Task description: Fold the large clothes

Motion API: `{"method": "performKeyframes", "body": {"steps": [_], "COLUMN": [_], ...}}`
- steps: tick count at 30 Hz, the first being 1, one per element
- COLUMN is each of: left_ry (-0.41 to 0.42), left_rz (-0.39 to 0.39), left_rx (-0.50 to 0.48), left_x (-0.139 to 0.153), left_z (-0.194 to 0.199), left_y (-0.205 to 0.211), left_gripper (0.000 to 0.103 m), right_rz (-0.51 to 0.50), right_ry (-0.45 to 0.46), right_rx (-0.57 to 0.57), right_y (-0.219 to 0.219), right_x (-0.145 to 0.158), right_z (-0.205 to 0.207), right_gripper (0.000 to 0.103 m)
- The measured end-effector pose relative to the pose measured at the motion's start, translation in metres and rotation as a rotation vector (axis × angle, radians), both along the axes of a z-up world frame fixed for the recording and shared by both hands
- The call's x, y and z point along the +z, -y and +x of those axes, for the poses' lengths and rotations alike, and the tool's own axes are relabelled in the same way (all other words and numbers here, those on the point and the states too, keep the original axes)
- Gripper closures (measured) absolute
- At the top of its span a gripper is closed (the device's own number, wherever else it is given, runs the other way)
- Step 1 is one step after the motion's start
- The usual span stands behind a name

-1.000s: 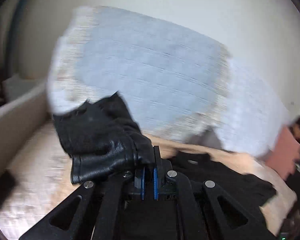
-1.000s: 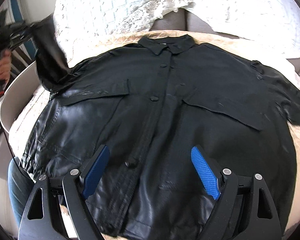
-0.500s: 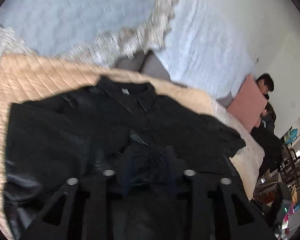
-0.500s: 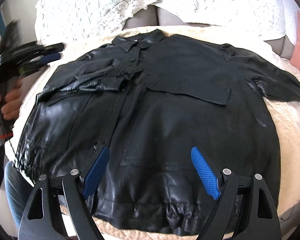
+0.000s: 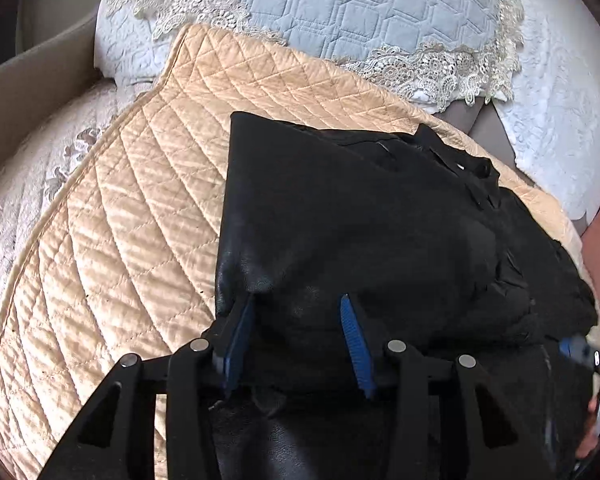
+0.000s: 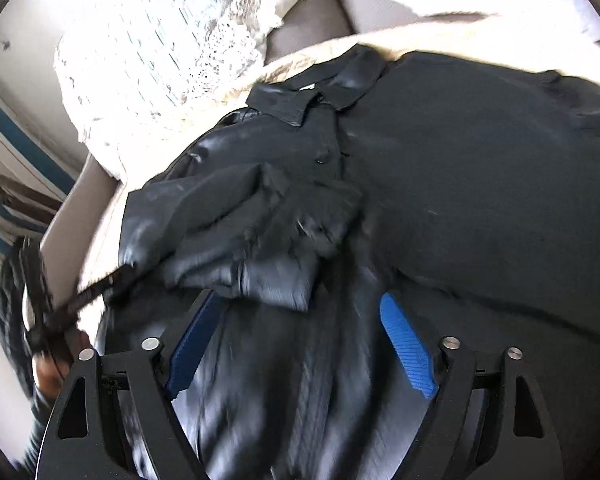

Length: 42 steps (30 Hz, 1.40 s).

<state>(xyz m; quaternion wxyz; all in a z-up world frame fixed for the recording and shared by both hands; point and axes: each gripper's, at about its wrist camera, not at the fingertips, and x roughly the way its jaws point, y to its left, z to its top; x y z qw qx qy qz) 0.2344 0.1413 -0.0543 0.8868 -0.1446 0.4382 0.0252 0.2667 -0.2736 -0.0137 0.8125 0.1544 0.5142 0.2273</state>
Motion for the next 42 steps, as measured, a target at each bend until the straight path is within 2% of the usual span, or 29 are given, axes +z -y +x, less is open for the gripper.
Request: {"method": "performKeyframes", "body": {"steps": [2, 4, 7, 8, 10, 16, 19, 22, 25, 27, 30, 32, 34, 38, 42], "left_ry": [0.001, -0.001, 0.003, 0.005, 0.007, -0.012, 0.032, 0.051, -0.047, -0.045, -0.021, 0.006, 0.045, 0.07, 0.05], "left_rz": [0.011, 0.014, 0.026, 0.025, 0.02, -0.002, -0.069, -0.05, -0.057, -0.019, 0.016, 0.024, 0.03, 0.039, 0.057], "left_rx": [-0.002, -0.001, -0.005, -0.006, -0.007, -0.012, -0.006, 0.016, 0.019, 0.019, 0.017, 0.005, -0.019, -0.063, -0.086], "left_x": [0.0, -0.001, 0.002, 0.001, 0.001, 0.008, 0.025, 0.029, 0.004, 0.004, 0.025, 0.038, 0.051, 0.06, 0.054], "left_z": [0.004, 0.008, 0.005, 0.005, 0.009, 0.018, 0.004, -0.008, -0.001, -0.002, -0.016, -0.033, -0.053, -0.085, -0.098], "left_y": [0.006, 0.006, 0.006, 0.006, 0.007, 0.005, -0.006, -0.014, -0.018, -0.014, -0.006, 0.0, 0.007, 0.027, 0.046], "left_gripper": [0.052, 0.05, 0.047, 0.046, 0.044, 0.043, 0.043, 0.043, 0.043, 0.043, 0.045, 0.045, 0.045, 0.044, 0.044], "right_rz": [-0.026, -0.087, -0.137, -0.132, -0.119, -0.125, -0.126, -0.111, -0.171, -0.165, -0.144, -0.119, -0.105, -0.08, -0.069], "right_ry": [-0.043, -0.047, -0.009, 0.0, 0.02, 0.022, 0.069, 0.11, 0.029, 0.011, 0.074, 0.109, 0.128, 0.108, 0.071], "right_rx": [0.009, 0.012, -0.004, -0.01, -0.008, -0.031, -0.034, 0.013, 0.073, 0.06, 0.045, 0.046, 0.032, -0.026, -0.111], "right_y": [-0.014, -0.025, -0.029, -0.027, -0.024, -0.013, -0.009, -0.015, -0.027, -0.022, -0.006, 0.009, 0.028, 0.071, 0.115], "right_x": [-0.014, -0.021, -0.012, -0.01, -0.006, -0.005, 0.007, 0.01, -0.016, -0.019, 0.006, 0.019, 0.027, 0.027, 0.019], "right_z": [0.019, 0.03, 0.043, 0.048, 0.058, 0.077, 0.067, 0.05, 0.052, 0.048, 0.028, 0.006, -0.016, -0.053, -0.073], "right_gripper": [0.049, 0.059, 0.084, 0.091, 0.095, 0.095, 0.092, 0.087, 0.087, 0.086, 0.083, 0.07, 0.063, 0.06, 0.053]}}
